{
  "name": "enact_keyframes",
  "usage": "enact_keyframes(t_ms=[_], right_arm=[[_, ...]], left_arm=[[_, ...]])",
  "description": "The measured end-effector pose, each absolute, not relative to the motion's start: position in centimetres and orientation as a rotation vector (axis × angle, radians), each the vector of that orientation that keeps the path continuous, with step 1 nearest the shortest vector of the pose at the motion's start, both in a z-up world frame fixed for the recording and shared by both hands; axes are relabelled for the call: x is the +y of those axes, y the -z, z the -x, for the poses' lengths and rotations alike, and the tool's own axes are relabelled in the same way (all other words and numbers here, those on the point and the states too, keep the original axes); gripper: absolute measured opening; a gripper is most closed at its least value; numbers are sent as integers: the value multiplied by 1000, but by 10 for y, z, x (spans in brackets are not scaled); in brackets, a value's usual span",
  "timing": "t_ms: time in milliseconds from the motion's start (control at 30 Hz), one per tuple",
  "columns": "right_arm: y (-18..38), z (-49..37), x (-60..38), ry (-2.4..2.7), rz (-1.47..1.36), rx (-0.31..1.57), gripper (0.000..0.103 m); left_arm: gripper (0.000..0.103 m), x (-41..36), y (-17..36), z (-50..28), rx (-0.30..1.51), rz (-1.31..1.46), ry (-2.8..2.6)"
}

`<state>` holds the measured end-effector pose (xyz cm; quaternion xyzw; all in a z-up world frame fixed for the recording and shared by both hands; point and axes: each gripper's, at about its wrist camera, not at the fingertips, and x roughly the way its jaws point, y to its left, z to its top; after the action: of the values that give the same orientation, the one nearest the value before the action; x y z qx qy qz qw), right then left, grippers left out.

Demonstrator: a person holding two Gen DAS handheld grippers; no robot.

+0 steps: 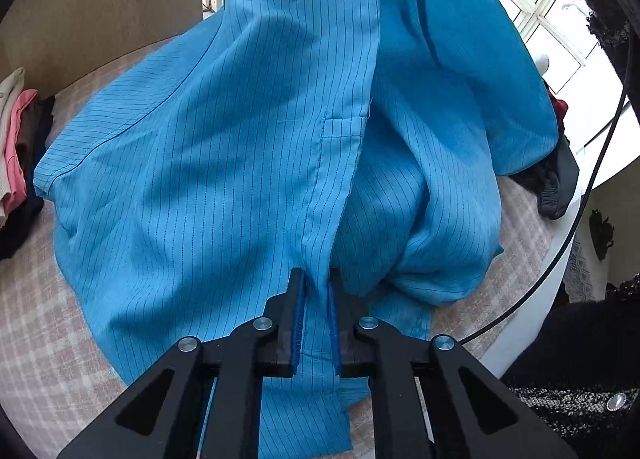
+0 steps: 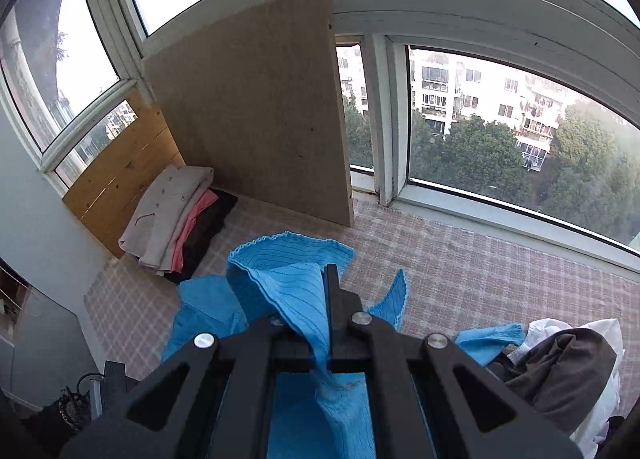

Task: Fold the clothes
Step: 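Grasp the coat hem with the left gripper while the right gripper grasps the collar, then lift the coat by the collar with the right gripper, holding the hem with the left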

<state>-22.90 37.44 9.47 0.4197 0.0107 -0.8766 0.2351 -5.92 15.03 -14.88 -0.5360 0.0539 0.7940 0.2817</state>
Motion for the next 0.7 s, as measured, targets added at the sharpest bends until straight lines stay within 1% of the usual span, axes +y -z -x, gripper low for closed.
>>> enact_keyframes(t_ms=[67,167,300,533,633,700], right_arm=[[-118,228,364,2417,-1124,62,3],[-163,225,353,2447,-1050,85,3],[-239,211,338,2497,-903,104,3],[-366,170,303,2586,-668,154,3],[-406,147,290,2630,-586,178,2],[-425,135,284,2658,-545,195,3]], left_arm=[[5,139,138,66,112,1417,-2169],[5,119,102,67,38,1312,-2232],[5,89,44,62,-63,1134,-2316],[5,80,-34,40,-65,856,-2378],[6,87,-52,48,-2,789,-2412],[8,87,-52,44,-23,780,-2398]])
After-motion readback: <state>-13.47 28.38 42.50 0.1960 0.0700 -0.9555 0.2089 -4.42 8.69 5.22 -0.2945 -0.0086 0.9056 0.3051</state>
